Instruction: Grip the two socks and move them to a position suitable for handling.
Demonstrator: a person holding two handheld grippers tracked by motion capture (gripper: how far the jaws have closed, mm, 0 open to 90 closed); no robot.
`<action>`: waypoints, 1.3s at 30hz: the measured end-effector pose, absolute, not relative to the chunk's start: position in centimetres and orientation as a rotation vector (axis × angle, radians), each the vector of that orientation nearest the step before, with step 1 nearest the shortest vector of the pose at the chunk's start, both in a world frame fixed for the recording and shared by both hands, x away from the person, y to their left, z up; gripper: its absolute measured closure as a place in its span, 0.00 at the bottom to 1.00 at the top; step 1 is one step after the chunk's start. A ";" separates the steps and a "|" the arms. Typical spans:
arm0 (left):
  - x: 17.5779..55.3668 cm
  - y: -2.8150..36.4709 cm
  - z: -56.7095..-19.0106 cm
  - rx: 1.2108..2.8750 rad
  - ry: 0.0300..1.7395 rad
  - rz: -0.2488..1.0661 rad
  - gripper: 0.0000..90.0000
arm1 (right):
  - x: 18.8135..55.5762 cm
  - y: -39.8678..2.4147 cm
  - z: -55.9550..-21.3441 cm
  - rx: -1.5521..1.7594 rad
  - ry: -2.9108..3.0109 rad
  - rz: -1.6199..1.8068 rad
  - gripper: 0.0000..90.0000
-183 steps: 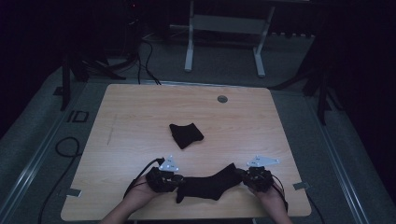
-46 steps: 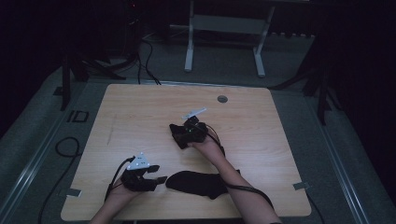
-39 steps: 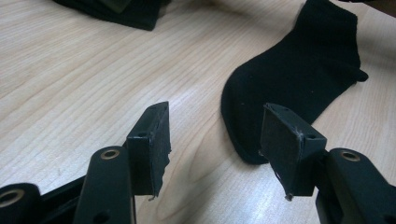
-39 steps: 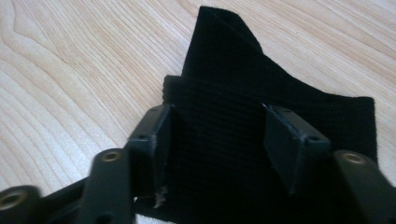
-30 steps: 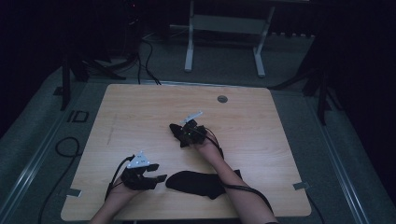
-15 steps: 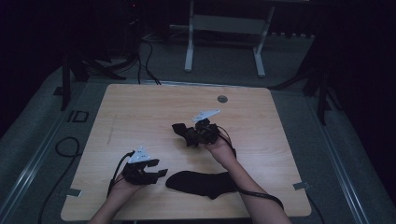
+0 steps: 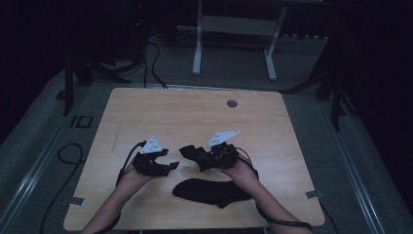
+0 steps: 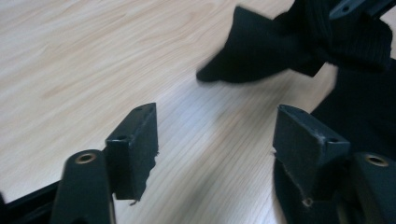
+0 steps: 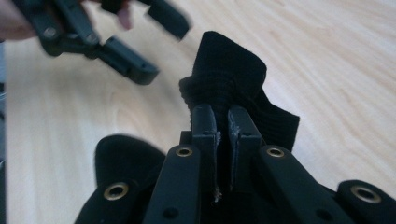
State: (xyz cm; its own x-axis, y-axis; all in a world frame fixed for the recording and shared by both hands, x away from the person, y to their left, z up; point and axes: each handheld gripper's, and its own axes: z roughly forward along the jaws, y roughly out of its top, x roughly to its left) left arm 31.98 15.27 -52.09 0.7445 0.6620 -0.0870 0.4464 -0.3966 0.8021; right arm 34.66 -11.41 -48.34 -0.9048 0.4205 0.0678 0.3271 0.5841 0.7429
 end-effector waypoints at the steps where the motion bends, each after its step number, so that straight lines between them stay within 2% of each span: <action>1: 32.2 15.1 -52.0 2.063 0.824 0.308 0.35 | 34.5 -11.5 -48.3 0.637 2.691 1.230 0.93; 9: 33.2 13.0 -51.3 2.088 0.706 0.308 0.33 | 34.2 -12.1 -48.1 0.634 2.695 1.251 0.93; 12: 33.5 12.5 -51.3 2.087 0.694 0.289 0.37 | 34.2 -12.1 -48.0 0.629 2.695 1.254 0.93; 13: 33.6 12.3 -51.3 2.086 0.692 0.277 0.41 | 34.2 -12.1 -48.0 0.629 2.691 1.251 0.93; 15: 33.7 12.1 -51.3 2.081 0.683 0.268 0.55 | 34.2 -12.2 -47.9 0.634 2.684 1.260 0.93; 16: 33.7 12.1 -51.3 2.079 0.683 0.264 0.62 | 34.2 -12.3 -47.9 0.635 2.680 1.260 0.93; 17: 33.7 12.1 -51.3 2.079 0.683 0.264 0.74 | 34.2 -12.3 -47.9 0.635 2.680 1.260 0.93; 18: 33.7 12.0 -51.3 2.073 0.700 0.258 0.74 | 34.3 -12.4 -47.9 0.643 2.675 1.261 0.93; 19: 33.7 12.0 -51.3 2.072 0.701 0.246 0.91 | 34.5 -12.7 -47.8 0.656 2.665 1.270 0.93; 20: 33.7 11.9 -51.2 2.083 0.709 0.247 0.93 | 34.5 -12.9 -47.8 0.667 2.659 1.281 0.93; 27: 33.4 11.5 -50.7 2.163 0.730 0.280 0.95 | 34.8 -14.7 -46.9 0.719 2.597 1.328 0.92; 34: 33.4 12.8 -50.5 2.194 0.742 0.210 0.95 | 35.5 -18.6 -45.8 0.844 2.500 1.381 0.92; 39: 33.8 13.0 -51.2 2.232 0.769 0.184 0.95 | 35.9 -21.3 -46.7 0.961 2.446 1.398 0.92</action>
